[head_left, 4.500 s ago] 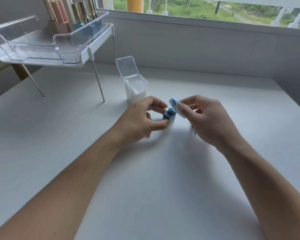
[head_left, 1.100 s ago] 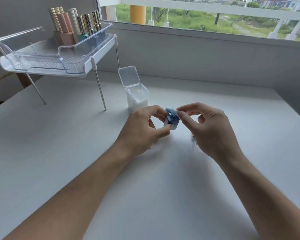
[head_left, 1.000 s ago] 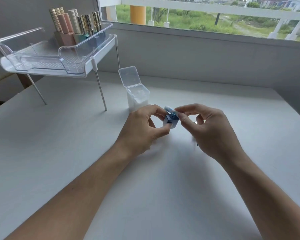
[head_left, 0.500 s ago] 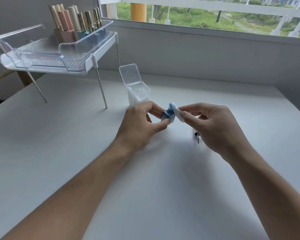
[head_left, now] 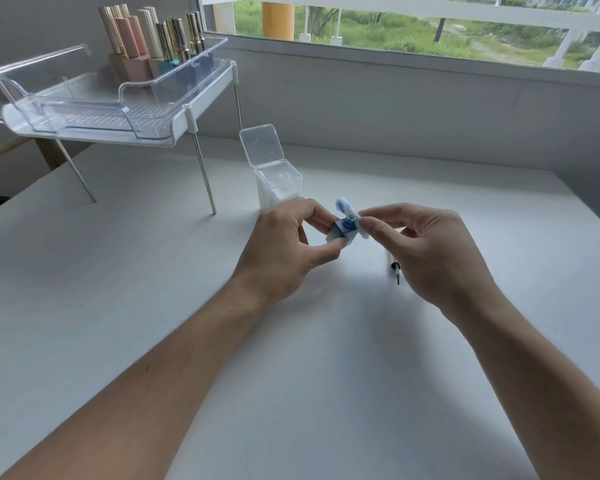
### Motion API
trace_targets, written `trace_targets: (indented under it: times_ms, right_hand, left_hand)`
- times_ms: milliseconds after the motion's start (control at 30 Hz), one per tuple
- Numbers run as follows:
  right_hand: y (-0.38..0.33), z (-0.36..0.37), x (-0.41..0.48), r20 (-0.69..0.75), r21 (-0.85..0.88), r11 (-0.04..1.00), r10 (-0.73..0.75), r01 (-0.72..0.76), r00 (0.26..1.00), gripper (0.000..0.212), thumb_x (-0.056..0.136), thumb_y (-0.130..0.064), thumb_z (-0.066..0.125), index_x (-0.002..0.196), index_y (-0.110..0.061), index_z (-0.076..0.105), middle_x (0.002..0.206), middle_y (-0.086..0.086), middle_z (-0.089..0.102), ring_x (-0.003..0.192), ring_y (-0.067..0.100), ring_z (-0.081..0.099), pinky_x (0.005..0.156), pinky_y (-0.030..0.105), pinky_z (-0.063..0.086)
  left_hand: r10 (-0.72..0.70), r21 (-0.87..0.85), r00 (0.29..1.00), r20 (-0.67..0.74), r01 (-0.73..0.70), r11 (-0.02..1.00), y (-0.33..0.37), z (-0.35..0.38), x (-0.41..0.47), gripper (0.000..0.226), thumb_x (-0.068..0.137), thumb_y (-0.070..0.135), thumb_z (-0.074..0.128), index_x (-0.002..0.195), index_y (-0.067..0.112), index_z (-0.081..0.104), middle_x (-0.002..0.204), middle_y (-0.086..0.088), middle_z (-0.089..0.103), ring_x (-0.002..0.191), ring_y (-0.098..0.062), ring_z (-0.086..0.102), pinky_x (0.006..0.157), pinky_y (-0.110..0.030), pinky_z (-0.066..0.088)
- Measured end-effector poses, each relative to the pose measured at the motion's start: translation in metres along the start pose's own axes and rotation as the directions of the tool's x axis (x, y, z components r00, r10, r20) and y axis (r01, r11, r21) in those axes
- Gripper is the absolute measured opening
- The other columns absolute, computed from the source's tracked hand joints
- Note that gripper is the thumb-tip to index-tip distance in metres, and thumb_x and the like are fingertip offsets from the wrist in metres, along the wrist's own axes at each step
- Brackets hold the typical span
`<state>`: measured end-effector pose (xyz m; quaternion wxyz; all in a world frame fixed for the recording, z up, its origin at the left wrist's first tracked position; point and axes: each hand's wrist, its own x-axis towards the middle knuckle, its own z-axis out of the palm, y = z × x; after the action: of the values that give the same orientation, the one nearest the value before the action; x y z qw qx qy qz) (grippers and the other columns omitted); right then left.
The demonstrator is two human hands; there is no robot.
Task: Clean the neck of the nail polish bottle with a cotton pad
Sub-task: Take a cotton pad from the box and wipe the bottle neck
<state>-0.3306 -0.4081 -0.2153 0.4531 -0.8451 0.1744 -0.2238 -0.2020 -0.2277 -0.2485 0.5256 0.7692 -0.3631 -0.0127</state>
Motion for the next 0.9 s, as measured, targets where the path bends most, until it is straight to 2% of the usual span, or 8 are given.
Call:
trace_targets:
  times_ms: [167, 300, 400, 467, 600, 667, 733, 900]
  right_hand:
    - [0.0001, 0.0006, -0.001, 0.022, -0.01, 1.0, -0.013, 0.013, 1.0, 0.011, 0.104, -0.037, 0.077, 0.105, -0.037, 0.089, 0.069, -0.034, 0.073, 0.055, -0.003, 0.06, 0.051, 0.006, 0.037]
    - [-0.0014, -0.0027, -0.0011, 0.056, -0.03, 1.0, 0.006, -0.005, 0.998, 0.011, 0.102, -0.039, 0.079, 0.098, -0.036, 0.088, 0.063, -0.034, 0.068, 0.055, -0.005, 0.057, 0.049, 0.006, 0.037]
    - [-0.0018, -0.0049, -0.0009, -0.001, -0.008, 1.0, 0.003, -0.003, 1.0, 0.014, 0.101, -0.044, 0.077, 0.101, -0.033, 0.087, 0.084, -0.025, 0.08, 0.06, -0.006, 0.059, 0.05, 0.006, 0.04]
    - [-0.0026, -0.0052, -0.0006, -0.068, -0.008, 1.0, 0.002, -0.002, 0.998, 0.018, 0.098, -0.048, 0.075, 0.101, -0.034, 0.085, 0.096, -0.018, 0.083, 0.063, -0.003, 0.059, 0.055, 0.015, 0.047]
    - [-0.0017, -0.0058, -0.0003, -0.109, -0.04, 0.999, -0.009, 0.005, 0.994, 0.017, 0.1, -0.049, 0.074, 0.101, -0.035, 0.084, 0.1, -0.019, 0.083, 0.068, -0.007, 0.06, 0.067, 0.022, 0.043]
    - [-0.0011, -0.006, -0.0005, -0.074, -0.05, 0.999, -0.016, 0.012, 0.997, 0.013, 0.103, -0.042, 0.074, 0.101, -0.035, 0.084, 0.096, -0.024, 0.082, 0.066, -0.009, 0.06, 0.063, 0.015, 0.043]
    - [-0.0013, -0.0045, -0.0014, -0.028, -0.071, 0.997, -0.028, 0.026, 0.999, 0.01, 0.105, -0.035, 0.074, 0.101, -0.034, 0.084, 0.079, -0.037, 0.074, 0.066, -0.012, 0.06, 0.058, 0.006, 0.038]
    - [-0.0017, -0.0023, -0.002, 0.017, -0.096, 0.995, -0.011, 0.012, 1.0, 0.014, 0.107, -0.032, 0.073, 0.107, -0.028, 0.086, 0.062, -0.043, 0.063, 0.062, -0.017, 0.061, 0.064, 0.016, 0.035]
  left_hand:
    - [-0.011, 0.002, 1.0, -0.009, 0.011, 1.0, -0.0009, -0.0007, 0.0007, 0.014, 0.09, 0.031, 0.093, 0.098, 0.026, 0.082, 0.101, 0.01, 0.083, 0.054, -0.002, 0.051, 0.058, -0.011, 0.041]
    - [-0.044, -0.028, 0.999, -0.021, 0.043, 0.999, -0.0026, -0.0018, 0.0017, 0.014, 0.091, 0.033, 0.093, 0.099, 0.027, 0.083, 0.102, 0.013, 0.084, 0.052, -0.003, 0.047, 0.056, -0.012, 0.04]
    - [-0.073, -0.035, 0.997, 0.002, 0.073, 0.997, -0.004, -0.0025, 0.0023, 0.013, 0.093, 0.033, 0.091, 0.104, 0.029, 0.084, 0.104, 0.017, 0.084, 0.052, -0.005, 0.043, 0.055, -0.014, 0.041]
    - [-0.082, -0.046, 0.996, 0.04, 0.084, 0.995, -0.0048, -0.0024, 0.0021, 0.014, 0.095, 0.03, 0.089, 0.109, 0.03, 0.085, 0.107, 0.018, 0.083, 0.053, -0.01, 0.045, 0.052, -0.018, 0.044]
    - [-0.067, -0.062, 0.989, 0.134, 0.076, 0.995, -0.0035, -0.0006, 0.0005, 0.017, 0.1, 0.03, 0.085, 0.117, 0.031, 0.085, 0.114, 0.019, 0.083, 0.053, -0.013, 0.048, 0.051, -0.021, 0.047]
    - [-0.054, -0.059, 0.987, 0.15, 0.063, 0.996, -0.0039, 0.0006, 0.0003, 0.019, 0.101, 0.03, 0.085, 0.119, 0.032, 0.085, 0.116, 0.019, 0.083, 0.051, -0.007, 0.048, 0.054, -0.017, 0.046]
    - [-0.04, -0.046, 0.988, 0.152, 0.047, 0.998, -0.0047, 0.001, 0.0007, 0.021, 0.101, 0.029, 0.085, 0.121, 0.033, 0.084, 0.116, 0.019, 0.083, 0.051, -0.005, 0.048, 0.056, -0.012, 0.043]
    - [-0.045, -0.028, 0.99, 0.136, 0.049, 0.998, -0.0045, -0.0003, 0.001, 0.022, 0.1, 0.028, 0.085, 0.122, 0.034, 0.086, 0.114, 0.022, 0.084, 0.053, -0.009, 0.044, 0.055, -0.012, 0.04]
